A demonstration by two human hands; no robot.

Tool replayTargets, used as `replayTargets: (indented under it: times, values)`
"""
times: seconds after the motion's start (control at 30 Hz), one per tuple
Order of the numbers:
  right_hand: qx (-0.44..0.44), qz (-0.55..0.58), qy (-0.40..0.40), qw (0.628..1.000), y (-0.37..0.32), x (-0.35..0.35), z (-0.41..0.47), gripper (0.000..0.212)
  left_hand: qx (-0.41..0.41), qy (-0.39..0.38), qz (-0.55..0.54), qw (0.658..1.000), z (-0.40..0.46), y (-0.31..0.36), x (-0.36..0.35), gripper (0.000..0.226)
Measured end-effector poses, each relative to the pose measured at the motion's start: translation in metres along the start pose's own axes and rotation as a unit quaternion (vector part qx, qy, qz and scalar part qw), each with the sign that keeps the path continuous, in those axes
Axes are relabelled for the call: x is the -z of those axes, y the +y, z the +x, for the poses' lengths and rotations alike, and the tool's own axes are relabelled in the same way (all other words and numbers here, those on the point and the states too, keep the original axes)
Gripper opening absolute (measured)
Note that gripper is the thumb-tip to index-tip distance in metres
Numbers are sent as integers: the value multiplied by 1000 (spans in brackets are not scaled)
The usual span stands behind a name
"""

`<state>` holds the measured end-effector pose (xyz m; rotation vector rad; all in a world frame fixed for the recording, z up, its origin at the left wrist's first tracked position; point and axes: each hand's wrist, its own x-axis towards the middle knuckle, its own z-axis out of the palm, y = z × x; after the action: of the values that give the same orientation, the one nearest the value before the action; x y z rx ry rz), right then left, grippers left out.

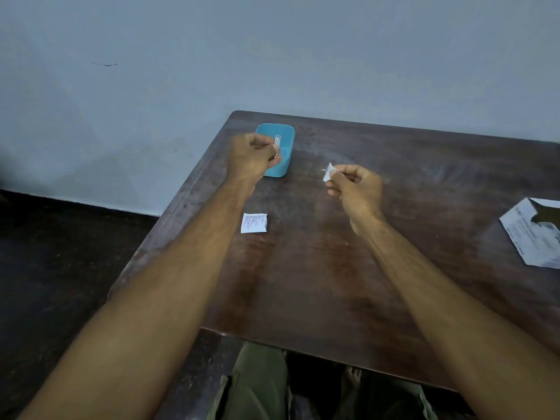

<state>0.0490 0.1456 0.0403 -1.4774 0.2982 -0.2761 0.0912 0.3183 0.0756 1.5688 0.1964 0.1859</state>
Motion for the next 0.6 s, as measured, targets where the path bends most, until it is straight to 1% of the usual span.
replayTargets:
  times: [0.13, 0.3, 0.37, 0.5, 0.6]
  values:
    - [26, -5, -9, 1000, -13, -22, 15, 13, 0, -8, 57, 998, 25, 13, 2, 16]
    - [25, 13, -7, 1000, -14, -37, 27, 12, 19, -26, 20, 999, 35, 9, 5, 23]
    - [23, 10, -9, 1000, -10, -40, 28, 11, 20, -23, 22, 999, 39, 6, 6, 23]
    - [24, -11, -17, 1000, -4, -44, 30, 15, -7, -22, 108, 994, 57, 5, 6, 11]
    - [22, -31, -23, 999, -4, -48, 36, 16, -24, -15, 217, 976, 72, 4, -1, 18]
